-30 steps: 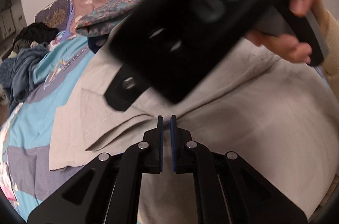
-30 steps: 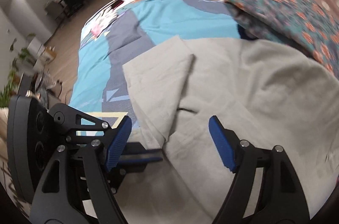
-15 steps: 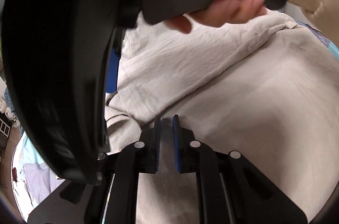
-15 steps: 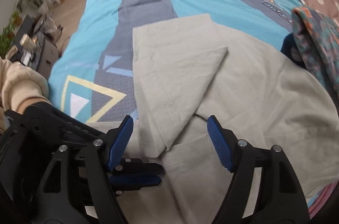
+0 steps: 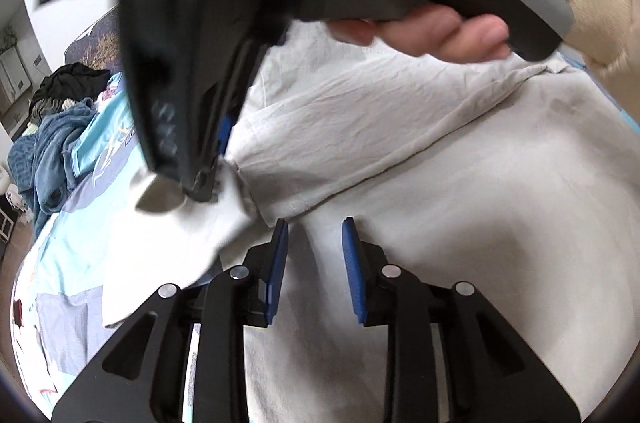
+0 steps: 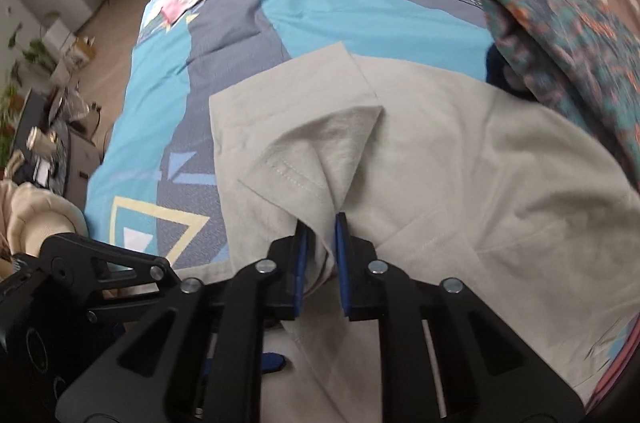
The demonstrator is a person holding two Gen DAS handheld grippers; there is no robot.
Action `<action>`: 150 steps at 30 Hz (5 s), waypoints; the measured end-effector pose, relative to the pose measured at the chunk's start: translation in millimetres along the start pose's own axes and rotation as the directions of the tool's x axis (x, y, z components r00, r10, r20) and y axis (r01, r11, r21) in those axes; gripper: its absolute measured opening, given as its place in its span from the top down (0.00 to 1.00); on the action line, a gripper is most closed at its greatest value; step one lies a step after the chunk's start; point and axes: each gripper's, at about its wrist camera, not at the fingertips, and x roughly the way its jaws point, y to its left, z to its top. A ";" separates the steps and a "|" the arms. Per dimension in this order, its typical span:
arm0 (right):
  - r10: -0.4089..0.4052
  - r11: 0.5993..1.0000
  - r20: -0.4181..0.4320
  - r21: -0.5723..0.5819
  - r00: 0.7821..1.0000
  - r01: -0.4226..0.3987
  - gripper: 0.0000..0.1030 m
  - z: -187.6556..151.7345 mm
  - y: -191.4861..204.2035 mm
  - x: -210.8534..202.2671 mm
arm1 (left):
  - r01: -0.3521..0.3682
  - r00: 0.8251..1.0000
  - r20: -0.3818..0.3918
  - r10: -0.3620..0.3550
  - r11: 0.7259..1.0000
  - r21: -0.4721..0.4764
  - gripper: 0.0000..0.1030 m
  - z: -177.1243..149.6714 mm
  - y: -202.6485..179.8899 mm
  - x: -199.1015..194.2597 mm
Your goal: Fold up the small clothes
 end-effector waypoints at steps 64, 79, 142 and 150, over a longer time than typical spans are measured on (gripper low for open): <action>0.389 0.493 0.612 0.493 0.689 -0.717 0.97 -4.3 3.1 -78.2 | -0.535 0.792 0.231 0.565 0.825 -0.183 0.28 6.4 25.3 -8.7; 0.347 0.488 0.652 0.488 0.674 -0.724 0.97 -20.8 -7.3 -92.4 | -0.539 0.701 0.364 0.613 0.790 -0.292 0.92 -6.1 31.2 -39.1; -0.023 0.454 0.788 0.557 0.615 -0.696 0.97 -315.7 -208.5 -174.1 | 0.302 0.910 0.316 -0.267 0.951 -0.066 0.98 168.7 -182.0 57.9; -0.076 0.394 0.775 0.601 0.627 -0.696 0.96 -359.4 -220.2 -147.6 | 0.369 0.905 0.245 -0.347 0.928 -0.052 0.98 170.0 -190.5 88.7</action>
